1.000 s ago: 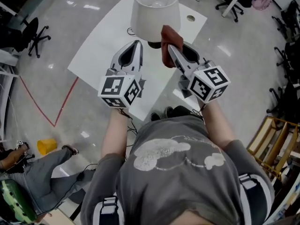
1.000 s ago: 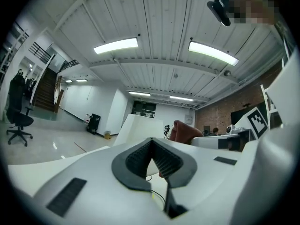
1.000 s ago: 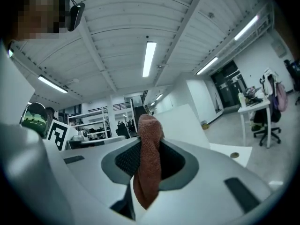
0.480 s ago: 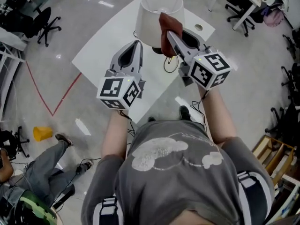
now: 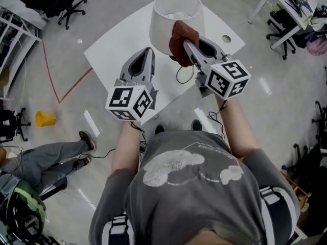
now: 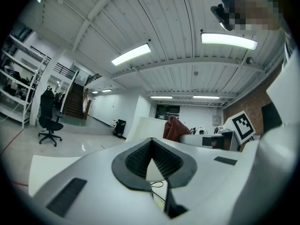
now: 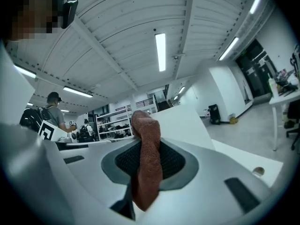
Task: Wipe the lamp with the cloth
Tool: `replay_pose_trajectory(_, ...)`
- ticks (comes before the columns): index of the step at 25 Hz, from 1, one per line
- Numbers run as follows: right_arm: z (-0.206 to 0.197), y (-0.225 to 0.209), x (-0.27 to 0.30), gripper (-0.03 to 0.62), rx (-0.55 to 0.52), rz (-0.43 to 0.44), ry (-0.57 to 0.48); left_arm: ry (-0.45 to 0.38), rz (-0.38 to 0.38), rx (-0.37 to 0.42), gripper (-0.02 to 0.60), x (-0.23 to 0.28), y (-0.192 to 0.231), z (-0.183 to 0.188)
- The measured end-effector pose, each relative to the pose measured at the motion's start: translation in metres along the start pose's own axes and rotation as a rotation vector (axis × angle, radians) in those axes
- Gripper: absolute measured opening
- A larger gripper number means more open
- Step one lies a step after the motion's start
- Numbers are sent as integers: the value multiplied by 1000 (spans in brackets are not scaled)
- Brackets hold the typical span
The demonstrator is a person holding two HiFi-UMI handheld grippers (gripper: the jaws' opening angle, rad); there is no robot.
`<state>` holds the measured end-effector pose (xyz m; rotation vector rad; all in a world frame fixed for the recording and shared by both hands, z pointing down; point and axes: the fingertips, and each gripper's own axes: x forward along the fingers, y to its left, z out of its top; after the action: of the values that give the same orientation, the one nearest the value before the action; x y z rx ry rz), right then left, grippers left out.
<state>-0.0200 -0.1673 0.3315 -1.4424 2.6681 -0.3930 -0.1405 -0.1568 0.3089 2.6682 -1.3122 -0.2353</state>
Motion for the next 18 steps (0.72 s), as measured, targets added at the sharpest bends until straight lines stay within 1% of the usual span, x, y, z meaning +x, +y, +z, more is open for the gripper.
replay_pose_trajectory(7,-30,-14,-11,86,51,92,79,13,104,-3,6,-1,-15,-19)
replay_pose_trajectory(10,-42,-22,-15,86,69,130,115,25,163,-25,6,0,-17,-36)
replay_pose_trajectory(13,-55,-33,-20,86,87,151,155,46,210,-49,6,0,-20,-54)
replay_pose_trajectory(18,-68,-54,-31,86,111,168,207,71,262,-46,6,3,-23,-72)
